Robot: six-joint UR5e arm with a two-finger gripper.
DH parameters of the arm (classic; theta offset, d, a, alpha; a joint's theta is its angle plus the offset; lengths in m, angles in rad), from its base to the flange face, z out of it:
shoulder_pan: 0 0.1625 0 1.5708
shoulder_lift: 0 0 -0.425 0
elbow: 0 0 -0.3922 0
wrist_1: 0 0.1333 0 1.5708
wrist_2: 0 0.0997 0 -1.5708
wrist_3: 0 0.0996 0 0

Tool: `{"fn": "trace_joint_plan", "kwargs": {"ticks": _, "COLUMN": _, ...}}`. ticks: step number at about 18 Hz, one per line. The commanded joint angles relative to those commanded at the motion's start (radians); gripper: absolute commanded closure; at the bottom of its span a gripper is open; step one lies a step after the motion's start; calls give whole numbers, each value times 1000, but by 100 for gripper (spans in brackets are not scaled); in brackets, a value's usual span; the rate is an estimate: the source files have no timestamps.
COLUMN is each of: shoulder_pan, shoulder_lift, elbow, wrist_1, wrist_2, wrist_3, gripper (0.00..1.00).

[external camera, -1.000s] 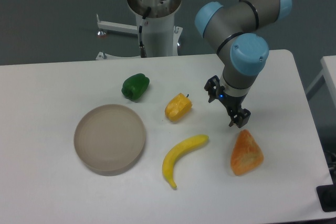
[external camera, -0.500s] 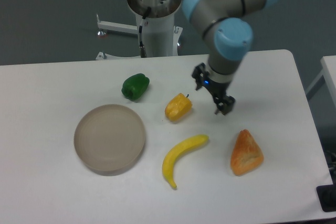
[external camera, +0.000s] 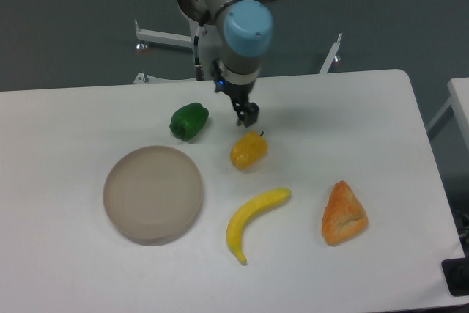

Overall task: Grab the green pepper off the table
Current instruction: 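Lower the gripper onto the green bell pepper, then close the gripper on the green bell pepper and lift it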

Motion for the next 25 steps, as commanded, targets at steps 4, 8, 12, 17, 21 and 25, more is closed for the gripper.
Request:
{"fn": "trace_joint_plan", "kwargs": {"ticks": 4, "shoulder_pan": -2, "shoulder_lift": 5, "elbow": -51, "wrist_1": 76, "wrist_2": -65, "wrist_3": -85, "gripper": 0}}
{"fn": "trace_joint_plan", "kwargs": {"ticks": 8, "shoulder_pan": -11, "shoulder_lift": -1, "elbow": -112, "wrist_1": 210, "wrist_2": -68, "wrist_3": -155, "gripper": 0}}
{"fn": "trace_joint_plan", "kwargs": {"ticks": 12, "shoulder_pan": -46, "shoulder_lift": -29, "elbow": -124, "wrist_1": 248, "wrist_2": -68, "wrist_3": -209, "gripper": 0}}
{"fn": "trace_joint_plan", "kwargs": {"ticks": 17, "shoulder_pan": -75, "shoulder_lift": -61, "elbow": -132, "wrist_1": 250, "wrist_2": -68, "wrist_3": -212, "gripper": 0}}
{"fn": "trace_joint_plan", "kwargs": {"ticks": 21, "shoulder_pan": -91, "shoulder_lift": -80, "elbow": -127, "wrist_1": 250, "wrist_2": -68, "wrist_3": -211, "gripper": 0}}
{"fn": "trace_joint_plan", "kwargs": {"ticks": 25, "shoulder_pan": -92, "shoulder_lift": -83, "elbow": -129, "wrist_1": 256, "wrist_2": -63, "wrist_3": -203, "gripper": 0}}
